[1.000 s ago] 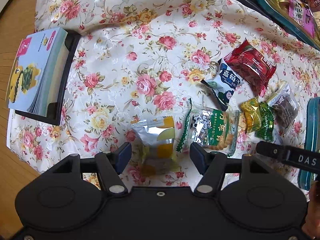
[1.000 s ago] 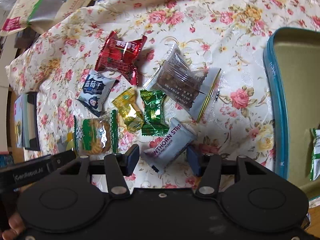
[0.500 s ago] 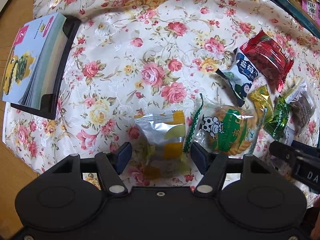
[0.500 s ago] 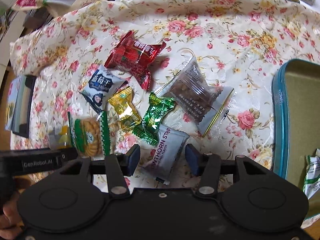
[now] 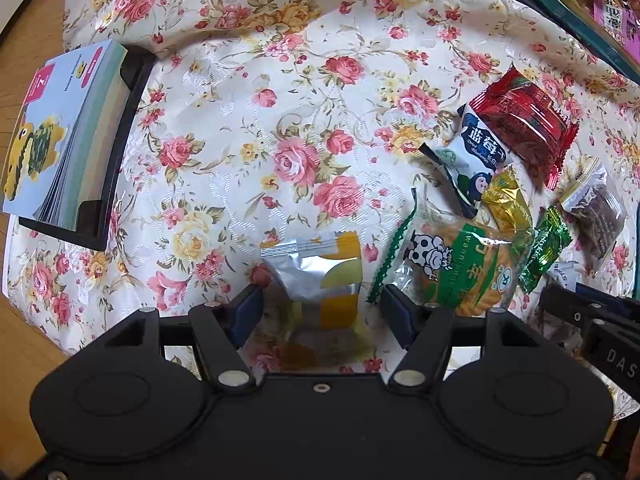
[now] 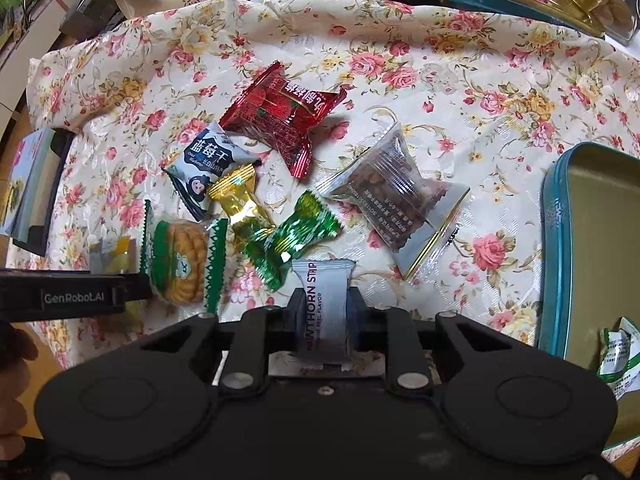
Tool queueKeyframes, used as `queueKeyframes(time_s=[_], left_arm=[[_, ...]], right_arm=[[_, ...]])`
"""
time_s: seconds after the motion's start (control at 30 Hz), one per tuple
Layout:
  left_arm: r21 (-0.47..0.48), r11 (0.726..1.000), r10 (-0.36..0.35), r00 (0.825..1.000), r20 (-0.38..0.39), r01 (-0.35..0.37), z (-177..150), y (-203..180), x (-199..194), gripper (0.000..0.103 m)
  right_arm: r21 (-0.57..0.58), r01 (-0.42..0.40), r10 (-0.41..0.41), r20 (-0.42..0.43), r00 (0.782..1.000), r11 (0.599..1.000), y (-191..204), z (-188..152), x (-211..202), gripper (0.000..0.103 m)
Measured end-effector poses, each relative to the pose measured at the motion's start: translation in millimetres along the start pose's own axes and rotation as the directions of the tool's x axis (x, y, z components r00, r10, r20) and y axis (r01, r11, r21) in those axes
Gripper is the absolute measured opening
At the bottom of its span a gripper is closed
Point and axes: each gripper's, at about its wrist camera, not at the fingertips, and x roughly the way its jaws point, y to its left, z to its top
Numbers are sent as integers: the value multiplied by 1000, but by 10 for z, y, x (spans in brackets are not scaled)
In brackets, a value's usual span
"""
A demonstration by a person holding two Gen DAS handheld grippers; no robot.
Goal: Organize snacks
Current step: 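Grasp the yellow-silver packet with the left gripper while the right grasps the HAWTHORN STRIP packet, then carry both packets to the gold tray while the left gripper releases its yellow-silver packet inside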
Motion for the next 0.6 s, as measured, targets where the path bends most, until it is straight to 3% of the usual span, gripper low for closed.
queueKeyframes(time_s=[0.3,0.4,0.43,0.6], left_arm=[[-14,1000,-5,1000,1,5,-62,55,-8,62],[-23,1000,-1,1000,14,1,-43,100,-52,54],[-20,1000,-4,1000,20,5,-39,113,-66,45],[-89,995,-45,999,-6,44,10,286,-85,43]], right_arm=[[2,-32,32,19,999,999,-9,13,-138,21],[8,-45,45,6,999,999,6,19,-146,21],[11,-47,47,3,999,999,7,19,-146,21],[1,-66,66,6,998,998,33,17,-183,21]])
